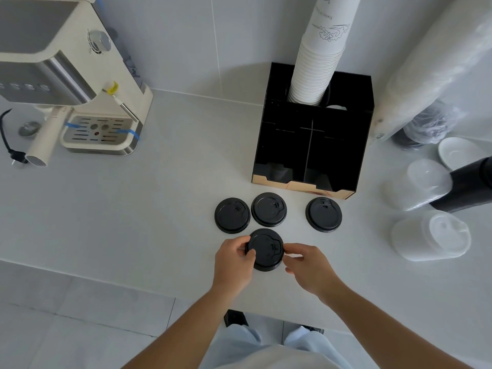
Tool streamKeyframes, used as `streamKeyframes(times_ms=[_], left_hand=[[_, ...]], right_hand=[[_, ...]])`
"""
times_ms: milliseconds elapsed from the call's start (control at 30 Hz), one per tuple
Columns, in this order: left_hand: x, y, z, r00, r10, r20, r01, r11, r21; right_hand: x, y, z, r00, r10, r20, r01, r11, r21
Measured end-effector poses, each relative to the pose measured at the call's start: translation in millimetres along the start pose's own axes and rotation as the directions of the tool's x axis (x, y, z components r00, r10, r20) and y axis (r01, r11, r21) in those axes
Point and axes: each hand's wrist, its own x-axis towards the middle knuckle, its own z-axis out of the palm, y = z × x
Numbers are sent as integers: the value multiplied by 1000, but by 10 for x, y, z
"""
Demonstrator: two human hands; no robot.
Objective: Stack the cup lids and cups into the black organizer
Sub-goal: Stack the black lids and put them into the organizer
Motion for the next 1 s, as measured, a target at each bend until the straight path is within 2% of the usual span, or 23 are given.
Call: streamKeyframes(times_ms=[367,700,833,1000], left_hand=[[8,17,-3,998,-45,36,45,999,-23],[-40,41,-73,993,-107,45,111,989,-93],[-29,48,-195,993,-114,18,115,986,-124],[25,67,-420,991,-132,-34,120,965,-231]], right_hand=[[42,41,2,1000,1,24,0,1000,-15],[94,49,26,995,88,47,-97,960,263],[45,-75,60,999,45,31,-52,947,317],[118,-295,139,1000,5,22,-11,956,293]])
